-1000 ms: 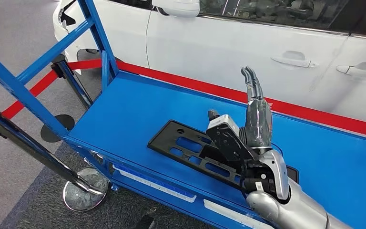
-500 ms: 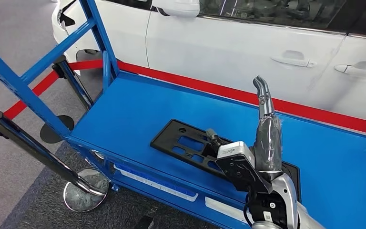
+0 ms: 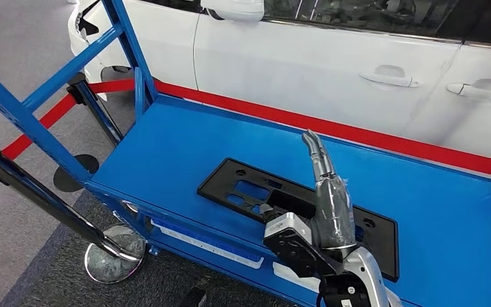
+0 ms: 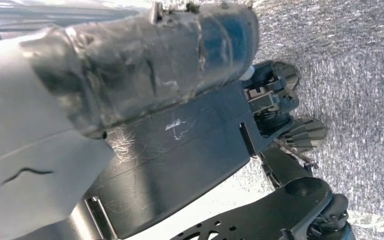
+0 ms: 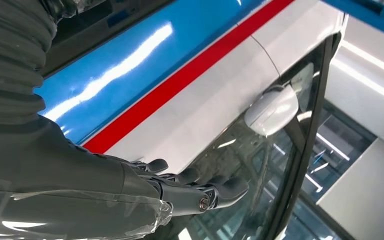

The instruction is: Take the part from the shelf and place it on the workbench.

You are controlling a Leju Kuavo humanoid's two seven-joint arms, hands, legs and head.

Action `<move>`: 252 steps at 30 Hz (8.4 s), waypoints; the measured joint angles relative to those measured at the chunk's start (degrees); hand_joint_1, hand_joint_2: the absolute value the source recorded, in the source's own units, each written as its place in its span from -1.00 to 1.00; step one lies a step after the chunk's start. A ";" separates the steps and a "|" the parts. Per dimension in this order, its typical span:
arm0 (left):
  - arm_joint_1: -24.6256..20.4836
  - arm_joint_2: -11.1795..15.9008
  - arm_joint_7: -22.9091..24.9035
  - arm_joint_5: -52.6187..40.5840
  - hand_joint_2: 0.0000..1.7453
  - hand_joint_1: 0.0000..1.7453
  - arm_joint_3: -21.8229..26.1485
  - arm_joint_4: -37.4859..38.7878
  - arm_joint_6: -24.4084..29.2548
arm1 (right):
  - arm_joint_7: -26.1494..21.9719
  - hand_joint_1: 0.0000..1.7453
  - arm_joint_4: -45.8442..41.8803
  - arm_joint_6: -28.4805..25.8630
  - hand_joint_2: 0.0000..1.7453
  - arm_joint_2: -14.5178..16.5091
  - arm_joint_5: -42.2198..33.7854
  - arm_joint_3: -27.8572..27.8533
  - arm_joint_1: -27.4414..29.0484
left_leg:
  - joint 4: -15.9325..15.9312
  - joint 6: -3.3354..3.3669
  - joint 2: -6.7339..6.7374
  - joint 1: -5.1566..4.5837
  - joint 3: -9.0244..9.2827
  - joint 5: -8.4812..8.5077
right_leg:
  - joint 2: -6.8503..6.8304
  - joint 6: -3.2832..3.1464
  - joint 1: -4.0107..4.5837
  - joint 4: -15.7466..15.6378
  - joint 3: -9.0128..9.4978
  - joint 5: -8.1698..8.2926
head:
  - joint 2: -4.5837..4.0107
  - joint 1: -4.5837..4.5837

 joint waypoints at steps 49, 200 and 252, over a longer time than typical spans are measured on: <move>-0.13 -0.66 -0.25 -6.26 -1.00 -1.00 -4.60 -0.03 -2.14 | 0.18 -1.00 61.03 2.06 1.00 28.02 11.95 16.55 -16.57 | -1.70 0.45 -0.10 0.81 0.06 2.02 | -0.02 0.53 0.33 2.97 -2.72 -1.07 | 0.00 -0.63; 1.61 0.74 -5.28 -30.41 1.00 -1.00 17.38 1.71 12.24 | -49.65 0.96 -14.36 -13.31 1.00 14.40 -53.26 -2.35 8.89 | -2.76 1.65 0.13 -1.32 5.40 -2.25 | -0.66 -1.04 0.52 -1.30 -3.28 4.89 | 0.00 -1.33; 2.77 0.26 -2.12 -31.32 1.00 -1.00 20.46 1.03 7.85 | -48.07 0.96 -8.88 -13.52 1.00 13.33 -55.09 -2.92 9.05 | 14.05 -1.59 -0.91 0.65 -10.80 -2.69 | -1.39 -1.38 0.15 0.15 2.31 -2.22 | 0.00 -2.11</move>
